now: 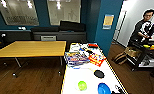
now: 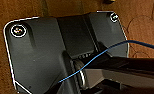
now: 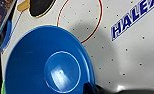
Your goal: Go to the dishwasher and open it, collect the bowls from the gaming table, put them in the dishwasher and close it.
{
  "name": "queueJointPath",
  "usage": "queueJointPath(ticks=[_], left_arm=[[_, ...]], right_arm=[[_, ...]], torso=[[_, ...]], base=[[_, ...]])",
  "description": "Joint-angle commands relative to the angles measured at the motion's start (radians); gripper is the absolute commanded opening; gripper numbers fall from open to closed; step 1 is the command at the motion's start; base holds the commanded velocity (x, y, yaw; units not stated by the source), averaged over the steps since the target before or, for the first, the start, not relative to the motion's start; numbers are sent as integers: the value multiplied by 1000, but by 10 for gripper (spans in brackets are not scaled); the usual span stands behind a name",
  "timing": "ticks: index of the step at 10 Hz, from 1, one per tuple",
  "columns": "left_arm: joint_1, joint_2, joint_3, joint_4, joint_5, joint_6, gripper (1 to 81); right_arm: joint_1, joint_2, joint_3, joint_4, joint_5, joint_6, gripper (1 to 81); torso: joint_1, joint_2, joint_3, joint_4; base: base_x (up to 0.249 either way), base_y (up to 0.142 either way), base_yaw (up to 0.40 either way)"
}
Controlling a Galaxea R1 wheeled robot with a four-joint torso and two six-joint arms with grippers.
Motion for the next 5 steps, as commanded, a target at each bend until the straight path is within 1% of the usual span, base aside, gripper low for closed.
queueJointPath(ticks=[1, 2, 3, 5], left_arm=[[-32, -8, 6, -11, 52, -2, 811], [-32, -10, 6, -17, 55, -2, 811], [-32, -10, 6, -17, 52, -2, 811], [-34, -7, 6, -16, 52, -2, 811]], right_arm=[[110, -42, 62, 7, 40, -1, 10], [119, -58, 79, 7, 39, -1, 10], [134, -98, 133, 7, 34, 1, 10], [186, -235, 317, 5, 23, 4, 10]], torso=[[0, 0, 0, 0], [0, 0, 0, 0], [0, 0, 0, 0], [0, 0, 0, 0]], base=[[0, 0, 0], [0, 0, 0], [0, 0, 0], [0, 0, 0]])
